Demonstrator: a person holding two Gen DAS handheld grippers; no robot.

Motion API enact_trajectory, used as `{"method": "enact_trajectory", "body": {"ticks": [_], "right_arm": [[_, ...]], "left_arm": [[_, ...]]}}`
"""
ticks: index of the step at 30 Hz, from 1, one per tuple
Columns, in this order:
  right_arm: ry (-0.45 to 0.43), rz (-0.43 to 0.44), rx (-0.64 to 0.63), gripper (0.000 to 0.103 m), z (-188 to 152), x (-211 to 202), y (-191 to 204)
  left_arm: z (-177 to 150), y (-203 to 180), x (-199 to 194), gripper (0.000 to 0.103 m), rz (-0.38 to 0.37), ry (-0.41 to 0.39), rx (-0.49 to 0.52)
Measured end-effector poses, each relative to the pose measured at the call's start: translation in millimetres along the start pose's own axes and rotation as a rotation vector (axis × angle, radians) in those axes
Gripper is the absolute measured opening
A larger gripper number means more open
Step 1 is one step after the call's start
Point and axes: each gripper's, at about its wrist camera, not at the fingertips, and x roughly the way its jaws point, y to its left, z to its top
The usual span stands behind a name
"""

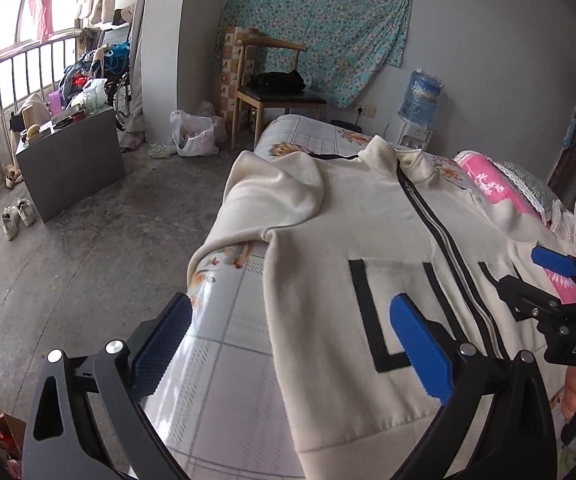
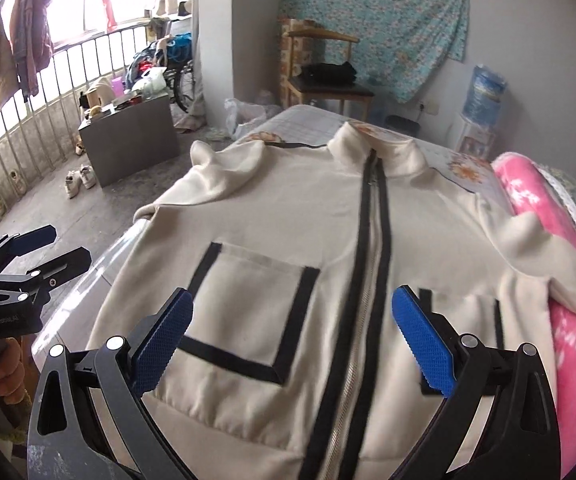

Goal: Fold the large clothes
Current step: 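Grasp the jacket sleeve nearest the left tool and lift it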

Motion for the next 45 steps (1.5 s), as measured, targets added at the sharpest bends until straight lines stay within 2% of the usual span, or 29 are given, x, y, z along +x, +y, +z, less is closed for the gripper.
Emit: {"method": "enact_trajectory", "body": {"ticks": [2,5,9,11,14,18,22,25,27,31,36,39,44,45], "right_arm": [[0.015,0.036,-0.012,0.095,11.3,19.9,9.0],[0.046,0.073,-0.042,0.095,21.0,43.0,24.8],[0.109,0.104,-0.084,0.095,23.7,69.6,43.9],[0.136,0.102,-0.097,0.094,22.3,82.8,49.6],[0.161,0.108,-0.1,0.091,19.6,93.0,53.1],[0.193,0.088,-0.111,0.091,14.9,103.7,56.6],[0.213,0.059,-0.123,0.091,14.1,107.3,60.3],[0.212,0.036,-0.126,0.091,16.5,109.0,61.4],[0.213,0.023,-0.129,0.091,18.0,111.1,62.3],[0.22,0.004,-0.137,0.091,19.4,115.2,65.0],[0.226,-0.017,-0.146,0.091,20.6,118.8,67.2],[0.227,-0.027,-0.145,0.091,23.2,120.5,67.3],[0.216,-0.044,-0.137,0.091,27.5,121.4,63.9],[0.214,-0.046,-0.134,0.091,28.1,121.5,63.0]], "left_arm": [[12.8,20.2,8.9,0.097,-0.026,0.004,-0.05],[26.5,52.5,27.7,0.097,-0.121,0.015,-0.144],[33.0,99.3,61.5,0.097,-0.113,0.063,-0.315],[28.3,130.3,84.8,0.097,-0.121,0.124,-0.454],[11.6,176.3,124.6,0.097,-0.235,0.236,-0.702],[-19.4,216.5,172.2,0.095,-0.373,0.382,-0.981],[-56.6,234.2,222.2,0.095,-0.585,0.54,-1.264],[-72.8,239.4,249.1,0.095,-0.584,0.614,-1.324],[-82.8,243.7,267.5,0.095,-0.617,0.648,-1.371],[-100.5,246.3,303.5,0.095,-0.631,0.731,-1.379],[-123.5,246.9,333.6,0.094,-0.683,0.739,-1.472],[-131.0,247.0,342.1,0.081,-0.699,0.737,-1.511],[-128.9,255.5,345.4,0.033,-0.654,0.703,-1.527],[-124.7,258.8,344.1,0.028,-0.642,0.691,-1.511]]}}
